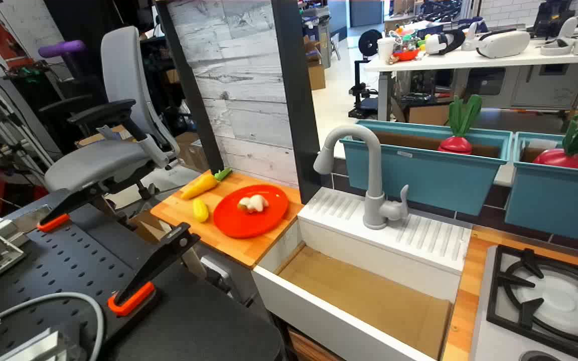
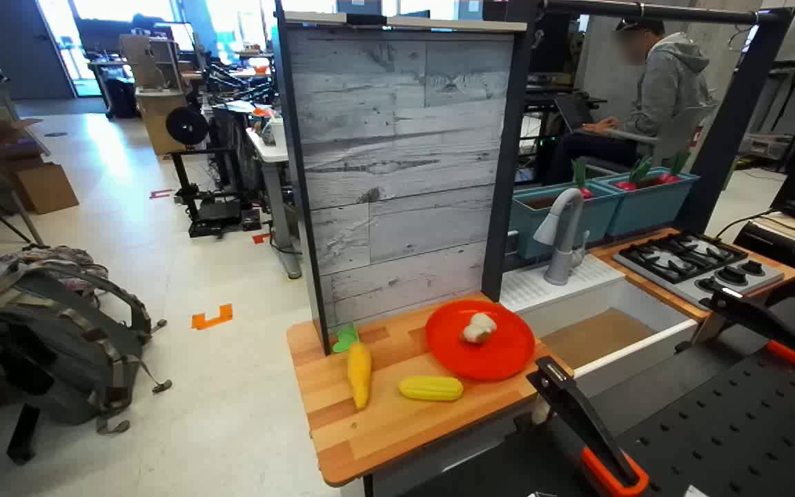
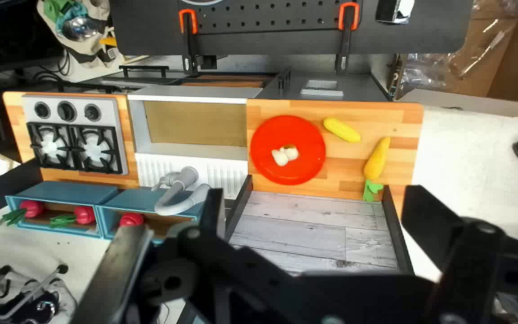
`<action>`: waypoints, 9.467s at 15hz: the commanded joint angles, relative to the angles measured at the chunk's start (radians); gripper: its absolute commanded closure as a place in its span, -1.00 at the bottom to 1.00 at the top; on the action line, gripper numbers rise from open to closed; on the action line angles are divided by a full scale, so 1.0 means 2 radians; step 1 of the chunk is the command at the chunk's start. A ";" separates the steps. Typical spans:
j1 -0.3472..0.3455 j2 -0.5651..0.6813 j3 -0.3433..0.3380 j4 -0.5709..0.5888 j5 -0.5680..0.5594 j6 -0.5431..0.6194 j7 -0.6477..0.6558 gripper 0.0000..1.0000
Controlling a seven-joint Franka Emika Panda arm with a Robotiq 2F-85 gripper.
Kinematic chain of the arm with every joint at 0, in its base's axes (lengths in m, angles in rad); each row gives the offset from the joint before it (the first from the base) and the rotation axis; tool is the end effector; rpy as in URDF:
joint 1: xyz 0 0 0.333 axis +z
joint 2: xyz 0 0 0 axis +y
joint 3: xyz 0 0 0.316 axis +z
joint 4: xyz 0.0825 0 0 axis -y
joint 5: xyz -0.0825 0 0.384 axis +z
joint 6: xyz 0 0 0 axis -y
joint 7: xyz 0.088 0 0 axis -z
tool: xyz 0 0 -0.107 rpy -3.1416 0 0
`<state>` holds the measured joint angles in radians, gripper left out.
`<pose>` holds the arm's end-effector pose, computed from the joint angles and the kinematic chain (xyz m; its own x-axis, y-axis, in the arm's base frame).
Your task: Slightly slide the spout to the right
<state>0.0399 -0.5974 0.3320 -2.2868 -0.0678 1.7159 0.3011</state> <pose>0.3483 0.1523 0.5603 0.9968 0.0350 0.0724 0.0168 -0.9711 0.2381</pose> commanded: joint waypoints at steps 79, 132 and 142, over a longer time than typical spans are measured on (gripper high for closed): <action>-0.056 0.679 -0.256 0.273 0.168 0.391 0.130 -0.35; -0.104 0.657 -0.287 0.233 0.127 0.338 0.014 -1.00; -0.106 0.650 -0.286 0.227 0.121 0.352 0.000 -1.00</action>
<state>-0.1583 0.7358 -0.2019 -1.7957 0.2201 2.3822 0.3107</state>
